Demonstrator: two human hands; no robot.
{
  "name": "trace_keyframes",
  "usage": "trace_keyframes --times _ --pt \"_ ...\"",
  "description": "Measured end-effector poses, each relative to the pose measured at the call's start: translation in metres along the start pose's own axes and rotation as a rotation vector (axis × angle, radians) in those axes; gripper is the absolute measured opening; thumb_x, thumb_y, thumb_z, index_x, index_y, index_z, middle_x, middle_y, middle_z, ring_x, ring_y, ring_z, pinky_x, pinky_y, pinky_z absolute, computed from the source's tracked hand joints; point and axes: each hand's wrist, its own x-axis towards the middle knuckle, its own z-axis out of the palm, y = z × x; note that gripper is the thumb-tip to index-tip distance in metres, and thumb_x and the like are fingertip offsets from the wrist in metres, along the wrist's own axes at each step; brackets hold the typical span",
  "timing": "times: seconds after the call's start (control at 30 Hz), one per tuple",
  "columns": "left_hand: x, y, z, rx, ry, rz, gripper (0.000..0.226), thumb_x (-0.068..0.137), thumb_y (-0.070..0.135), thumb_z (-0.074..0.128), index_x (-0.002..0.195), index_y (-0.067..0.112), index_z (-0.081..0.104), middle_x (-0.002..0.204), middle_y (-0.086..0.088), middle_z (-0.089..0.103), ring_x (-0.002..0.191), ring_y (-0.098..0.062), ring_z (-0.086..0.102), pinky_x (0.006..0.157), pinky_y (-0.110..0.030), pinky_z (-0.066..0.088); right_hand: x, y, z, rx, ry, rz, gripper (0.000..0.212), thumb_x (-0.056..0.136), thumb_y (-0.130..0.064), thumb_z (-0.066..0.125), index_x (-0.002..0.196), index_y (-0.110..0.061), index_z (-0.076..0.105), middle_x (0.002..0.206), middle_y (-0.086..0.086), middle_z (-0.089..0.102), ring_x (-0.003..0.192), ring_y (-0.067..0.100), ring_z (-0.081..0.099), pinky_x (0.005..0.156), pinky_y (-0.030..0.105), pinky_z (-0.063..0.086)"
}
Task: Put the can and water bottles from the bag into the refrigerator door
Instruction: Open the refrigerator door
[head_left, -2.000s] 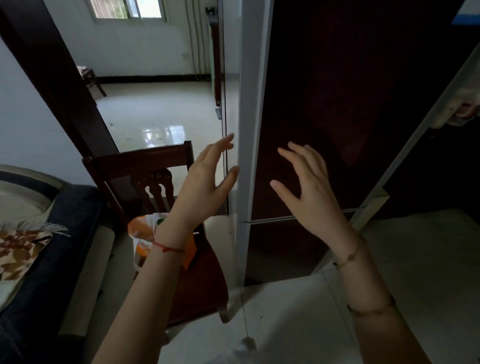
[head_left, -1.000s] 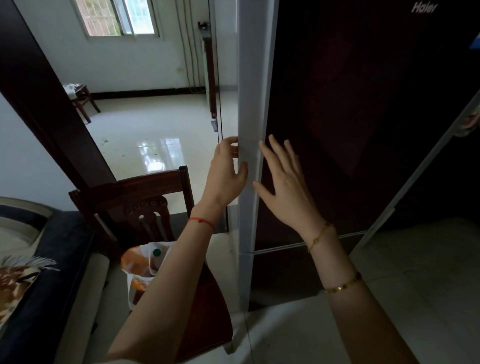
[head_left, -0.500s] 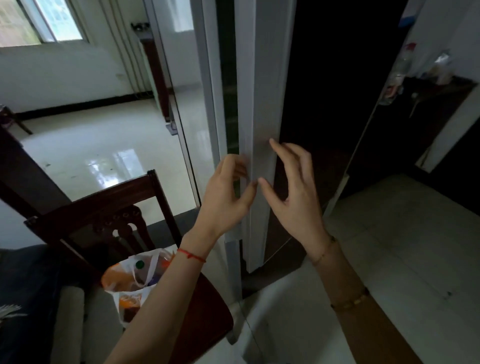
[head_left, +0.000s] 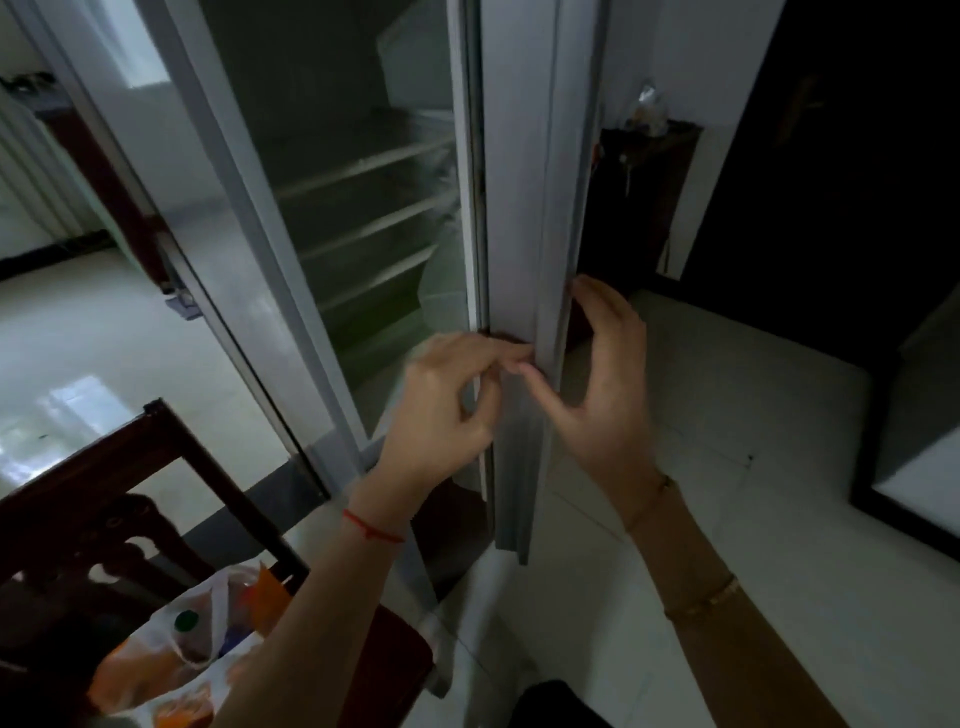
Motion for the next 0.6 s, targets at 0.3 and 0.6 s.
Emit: trace_keyframes --times 0.3,0.6 --pt "0.027 0.027 0.042 0.100 0.102 0.110 0.031 0.087 -0.004 0.059 0.116 0.005 0.067 0.113 -0.013 0.061 0.109 -0.025 0.054 0.095 -0.030 0.043 -0.014 0.039 -0.048 -0.221 0.054 0.094 0.060 0.093 -0.028 0.059 0.140 0.002 0.038 0.141 0.017 0.041 0.132 0.025 0.040 0.114 0.029 0.030" --pt "0.046 0.040 0.097 0.058 0.011 0.114 0.040 0.086 0.006 0.066 0.125 0.009 0.059 0.120 -0.008 0.061 0.116 -0.024 0.055 0.101 -0.037 0.043 -0.011 0.078 -0.097 -0.389 0.122 0.112 0.061 0.095 -0.022 0.057 0.145 0.000 0.028 0.146 0.016 0.038 0.136 0.014 0.032 0.117 0.026 0.026"
